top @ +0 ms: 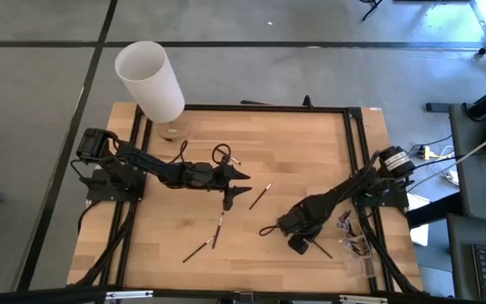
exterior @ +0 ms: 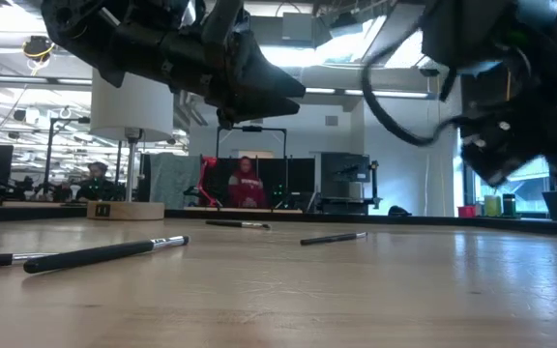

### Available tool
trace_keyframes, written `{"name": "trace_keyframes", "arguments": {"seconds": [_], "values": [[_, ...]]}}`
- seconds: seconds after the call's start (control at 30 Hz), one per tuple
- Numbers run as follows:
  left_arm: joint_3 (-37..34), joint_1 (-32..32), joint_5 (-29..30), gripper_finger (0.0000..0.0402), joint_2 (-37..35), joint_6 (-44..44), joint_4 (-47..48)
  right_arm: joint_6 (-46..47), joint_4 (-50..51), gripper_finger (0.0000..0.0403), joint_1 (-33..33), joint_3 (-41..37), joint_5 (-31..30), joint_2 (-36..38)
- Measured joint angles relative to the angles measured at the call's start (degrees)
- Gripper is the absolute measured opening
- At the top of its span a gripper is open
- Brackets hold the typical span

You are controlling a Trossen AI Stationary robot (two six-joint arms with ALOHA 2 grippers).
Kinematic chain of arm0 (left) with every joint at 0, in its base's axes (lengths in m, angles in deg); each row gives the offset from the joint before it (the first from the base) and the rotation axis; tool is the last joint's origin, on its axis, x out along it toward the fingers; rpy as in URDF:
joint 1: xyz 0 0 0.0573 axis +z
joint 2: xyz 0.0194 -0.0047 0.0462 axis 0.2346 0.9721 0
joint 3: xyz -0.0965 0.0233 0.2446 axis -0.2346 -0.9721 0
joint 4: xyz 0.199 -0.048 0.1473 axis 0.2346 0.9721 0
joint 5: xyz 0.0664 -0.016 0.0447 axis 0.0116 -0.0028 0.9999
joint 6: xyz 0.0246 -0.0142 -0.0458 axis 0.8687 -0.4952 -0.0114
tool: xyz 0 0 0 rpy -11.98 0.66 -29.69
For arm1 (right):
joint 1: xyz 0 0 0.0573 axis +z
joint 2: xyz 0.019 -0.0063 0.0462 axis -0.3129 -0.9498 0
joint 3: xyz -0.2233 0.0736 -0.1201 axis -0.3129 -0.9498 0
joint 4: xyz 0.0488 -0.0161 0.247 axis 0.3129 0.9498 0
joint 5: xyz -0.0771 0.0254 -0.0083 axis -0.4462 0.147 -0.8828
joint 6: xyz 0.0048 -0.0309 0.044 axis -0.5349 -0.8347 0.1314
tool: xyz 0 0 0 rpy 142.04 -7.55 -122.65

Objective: Put items in baskets/containers
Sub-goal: Put the eyeshadow brush into the transparent organizer

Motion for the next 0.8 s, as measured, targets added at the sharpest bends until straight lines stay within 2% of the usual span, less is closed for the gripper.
{"name": "trace_keyframes", "arguments": {"seconds": [0.1, 0.27, 0.4, 0.47, 0.63, 0.8], "values": [[0.00, 0.00, -0.02, 0.0185, 0.00, 0.01, 0.04, -1.18, -1.09, 0.0018, -0.14, 3.15, -5.02, 0.79], [0.00, -0.02, -0.02, 0.0185, 0.00, 0.00, 1.59, -6.00, 2.07, 0.0012, 0.60, 9.07, -8.27, 4.61], [0.00, 0.00, -0.03, 0.0185, 0.00, 0.00, 3.00, -18.13, 7.48, 0.0018, 5.21, 15.24, -7.67, 8.08], [0.00, -0.02, -0.02, 0.0185, 0.00, 0.00, 3.39, -20.98, 12.75, 0.0017, 8.89, 18.24, -9.18, 9.37], [0.00, -0.02, 0.28, 0.0185, 0.00, -0.04, 4.44, -13.88, 24.17, 0.0016, 18.21, 23.30, -14.72, 12.45], [0.00, -0.02, 0.53, 0.0185, 0.00, -0.23, 4.40, -5.89, 27.21, 0.0016, 29.85, 23.68, -28.13, 15.23]]}}
